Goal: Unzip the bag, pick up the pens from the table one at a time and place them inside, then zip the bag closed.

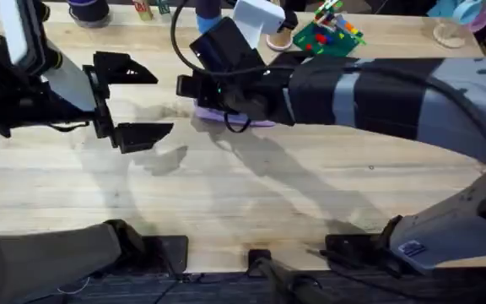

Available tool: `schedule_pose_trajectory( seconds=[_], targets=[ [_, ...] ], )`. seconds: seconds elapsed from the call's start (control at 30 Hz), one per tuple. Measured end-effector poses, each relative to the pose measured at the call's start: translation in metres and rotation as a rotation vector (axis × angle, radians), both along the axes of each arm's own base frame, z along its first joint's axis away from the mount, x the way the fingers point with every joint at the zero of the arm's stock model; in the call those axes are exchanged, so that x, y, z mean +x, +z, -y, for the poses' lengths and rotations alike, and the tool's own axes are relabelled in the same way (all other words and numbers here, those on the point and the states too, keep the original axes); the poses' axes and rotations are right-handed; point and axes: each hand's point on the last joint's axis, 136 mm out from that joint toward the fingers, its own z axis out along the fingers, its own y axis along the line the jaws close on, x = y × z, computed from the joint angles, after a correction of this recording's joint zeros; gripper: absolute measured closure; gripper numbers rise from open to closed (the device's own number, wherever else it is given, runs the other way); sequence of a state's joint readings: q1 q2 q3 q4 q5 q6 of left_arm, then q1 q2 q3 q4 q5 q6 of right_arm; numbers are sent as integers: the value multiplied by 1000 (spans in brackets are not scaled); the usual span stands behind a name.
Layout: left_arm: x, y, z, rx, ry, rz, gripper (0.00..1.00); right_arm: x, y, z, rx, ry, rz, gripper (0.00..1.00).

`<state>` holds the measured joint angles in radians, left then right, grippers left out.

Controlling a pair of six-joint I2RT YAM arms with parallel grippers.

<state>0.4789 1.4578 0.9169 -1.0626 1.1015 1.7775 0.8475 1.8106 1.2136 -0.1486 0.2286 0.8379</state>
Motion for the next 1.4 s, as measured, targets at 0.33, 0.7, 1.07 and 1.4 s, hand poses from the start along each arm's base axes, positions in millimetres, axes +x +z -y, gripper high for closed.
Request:
schedule_pose_trajectory(
  seconds=[0.33,0.7,1.07,1.4],
  targets=[
    [0,0,0,0,0,0,8,8,-6,7,-25,-37,12,528],
    [0,0,0,0,0,0,7,9,-4,5,-13,-35,20,936],
    [0,0,0,0,0,0,7,9,-4,5,-16,-29,21,968],
    [0,0,0,0,0,0,7,11,44,14,46,-26,77,969]
  ],
)
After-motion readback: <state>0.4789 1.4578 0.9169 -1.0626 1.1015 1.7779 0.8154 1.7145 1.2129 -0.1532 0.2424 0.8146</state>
